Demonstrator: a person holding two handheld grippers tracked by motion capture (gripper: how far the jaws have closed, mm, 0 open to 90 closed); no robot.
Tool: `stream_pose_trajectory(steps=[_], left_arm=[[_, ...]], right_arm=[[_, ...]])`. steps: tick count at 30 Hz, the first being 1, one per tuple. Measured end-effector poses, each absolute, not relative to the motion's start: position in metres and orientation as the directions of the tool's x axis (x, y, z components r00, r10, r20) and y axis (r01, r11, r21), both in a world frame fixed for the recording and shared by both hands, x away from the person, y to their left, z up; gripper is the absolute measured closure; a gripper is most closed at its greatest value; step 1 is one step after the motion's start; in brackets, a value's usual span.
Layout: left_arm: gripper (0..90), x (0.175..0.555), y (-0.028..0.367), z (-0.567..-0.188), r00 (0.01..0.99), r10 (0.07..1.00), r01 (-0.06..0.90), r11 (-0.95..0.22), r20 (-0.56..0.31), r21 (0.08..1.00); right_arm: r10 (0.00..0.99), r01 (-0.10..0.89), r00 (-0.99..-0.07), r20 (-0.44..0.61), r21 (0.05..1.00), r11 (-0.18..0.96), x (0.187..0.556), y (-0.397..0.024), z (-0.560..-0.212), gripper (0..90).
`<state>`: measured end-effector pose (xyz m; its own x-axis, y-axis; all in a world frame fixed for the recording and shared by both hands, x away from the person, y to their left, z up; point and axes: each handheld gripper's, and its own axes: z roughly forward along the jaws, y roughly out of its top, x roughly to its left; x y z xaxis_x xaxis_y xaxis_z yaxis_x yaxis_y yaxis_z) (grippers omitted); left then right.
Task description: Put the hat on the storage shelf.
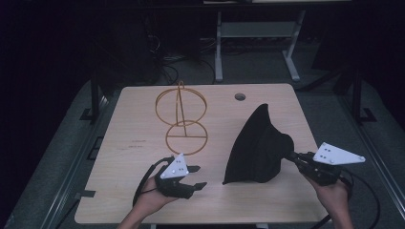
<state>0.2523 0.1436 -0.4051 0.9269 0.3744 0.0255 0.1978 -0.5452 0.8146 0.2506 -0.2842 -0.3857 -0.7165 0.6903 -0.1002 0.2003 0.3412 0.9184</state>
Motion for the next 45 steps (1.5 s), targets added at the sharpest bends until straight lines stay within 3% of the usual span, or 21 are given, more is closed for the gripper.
stream_pose_trajectory(steps=[15, 45], left_arm=[[43.6, 0.254, 0.181, -0.425, 0.889, 0.456, 0.286, -0.519, -0.022, 0.806], [40.9, 0.256, 0.204, -0.431, 0.855, 0.518, 0.311, -0.508, -0.003, 0.803]], right_arm=[[0.686, 0.16, -0.714, -0.143, 0.92, 0.358, 0.26, -0.274, -0.356, 89.8], [0.68, 0.138, -0.717, -0.154, 0.925, 0.354, 0.285, -0.253, -0.305, 89.8]])
